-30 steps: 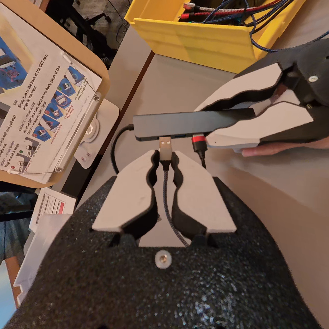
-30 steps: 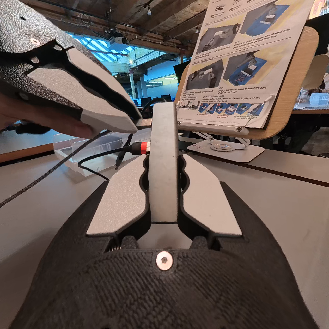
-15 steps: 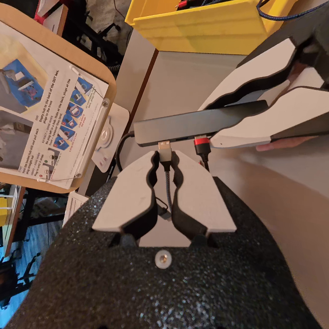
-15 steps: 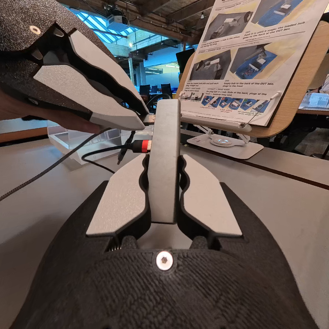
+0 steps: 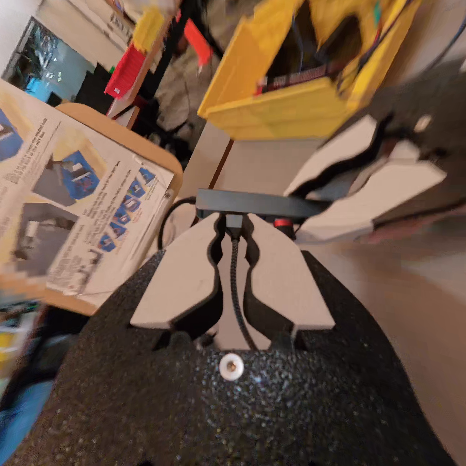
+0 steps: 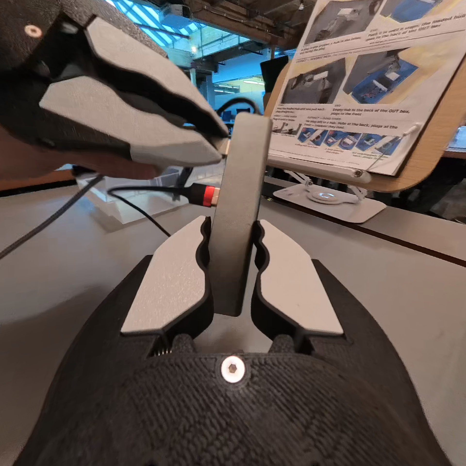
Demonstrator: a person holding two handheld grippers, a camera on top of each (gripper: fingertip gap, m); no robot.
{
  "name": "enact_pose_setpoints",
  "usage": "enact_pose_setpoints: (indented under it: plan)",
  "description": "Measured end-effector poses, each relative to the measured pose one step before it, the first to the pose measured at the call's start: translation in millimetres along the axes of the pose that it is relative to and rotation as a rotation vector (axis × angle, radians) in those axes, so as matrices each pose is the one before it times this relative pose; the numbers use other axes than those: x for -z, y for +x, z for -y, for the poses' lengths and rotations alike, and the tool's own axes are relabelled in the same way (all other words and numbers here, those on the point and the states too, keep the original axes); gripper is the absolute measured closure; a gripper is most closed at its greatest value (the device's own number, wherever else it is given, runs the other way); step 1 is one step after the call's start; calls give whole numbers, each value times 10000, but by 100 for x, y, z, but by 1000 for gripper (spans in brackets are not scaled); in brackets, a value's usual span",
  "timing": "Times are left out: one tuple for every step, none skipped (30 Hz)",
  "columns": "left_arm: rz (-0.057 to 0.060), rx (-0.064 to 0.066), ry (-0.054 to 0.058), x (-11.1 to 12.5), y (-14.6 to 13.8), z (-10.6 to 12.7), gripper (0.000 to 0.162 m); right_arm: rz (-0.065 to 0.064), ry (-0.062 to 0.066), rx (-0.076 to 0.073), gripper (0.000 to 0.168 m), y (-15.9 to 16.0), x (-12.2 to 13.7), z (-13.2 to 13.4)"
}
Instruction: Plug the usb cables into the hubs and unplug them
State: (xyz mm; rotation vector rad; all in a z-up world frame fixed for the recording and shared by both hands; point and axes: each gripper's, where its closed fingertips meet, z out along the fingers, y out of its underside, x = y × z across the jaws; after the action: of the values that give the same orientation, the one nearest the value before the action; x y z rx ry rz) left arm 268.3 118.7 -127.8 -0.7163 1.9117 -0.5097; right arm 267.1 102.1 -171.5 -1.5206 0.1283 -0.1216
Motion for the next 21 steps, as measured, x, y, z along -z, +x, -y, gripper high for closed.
enact_pose_setpoints:
  plan:
    - [-286, 761, 556, 135, -113, 560, 149, 29, 218, -204, 134, -104, 6, 324]
    - [-90, 217, -46, -56, -194, -145, 149, -143, 201, -71, 135, 158, 70, 407]
    - [36, -265, -429, -177, -117, -612, 149, -141, -175, 305, 135, 132, -69, -107]
    - [35, -324, -327, -194, 74, -472, 149, -28, -229, 246, 135, 77, -76, -381]
    - [39, -168, -115, -159, 144, -263, 149, 59, -32, -88, 135, 85, 47, -184]
    - [63, -86, 18, -121, 102, -145, 149, 61, 61, -142, 135, 143, 112, 45]
    - [94, -53, 105, -71, 9, -62, 148, 8, 85, -30, 135, 153, 66, 178]
    - [111, 17, 164, -17, -35, 4, 148, -13, 27, -6, 136, 75, -13, 96]
    - [83, 72, 180, -16, 3, 47, 148, -30, 34, -35, 136, 30, -46, 32]
    - [67, 77, 163, -14, 28, 23, 148, -71, 23, -21, 136, 44, -28, -11]
    - [76, 82, 130, 8, 8, -10, 148, -92, 9, 58, 136, 46, -23, -20]
    - [61, 101, 123, 92, 2, 23, 148, -68, -1, 66, 136, 30, -17, -14]
    - [43, 103, 128, 170, 13, 80, 147, -19, 36, 2, 136, 35, 15, 30]
    - [44, 83, 113, 228, -28, 92, 145, -34, 63, -3, 136, 70, 41, 89]
    - [31, 80, 83, 270, -37, 68, 144, -75, 54, 56, 136, 139, 62, 108]
    - [-15, 117, 44, 301, -17, 46, 144, -55, 18, 56, 136, 127, 53, 59]
    - [-73, 138, 38, 333, 45, 75, 143, -42, 3, 10, 136, 120, 26, 6]
    - [-119, 113, 71, 337, 150, 133, 143, -46, 35, 7, 136, 108, 29, 29]
    - [-141, 105, 78, 336, 231, 132, 143, -36, 35, 38, 136, 58, 41, 41]
    - [-171, 105, 40, 288, 331, 70, 143, -55, 29, 87, 136, 63, 26, 63]
    - [-212, 77, -24, 237, 416, -39, 143, -58, 39, 137, 136, 43, 24, 69]
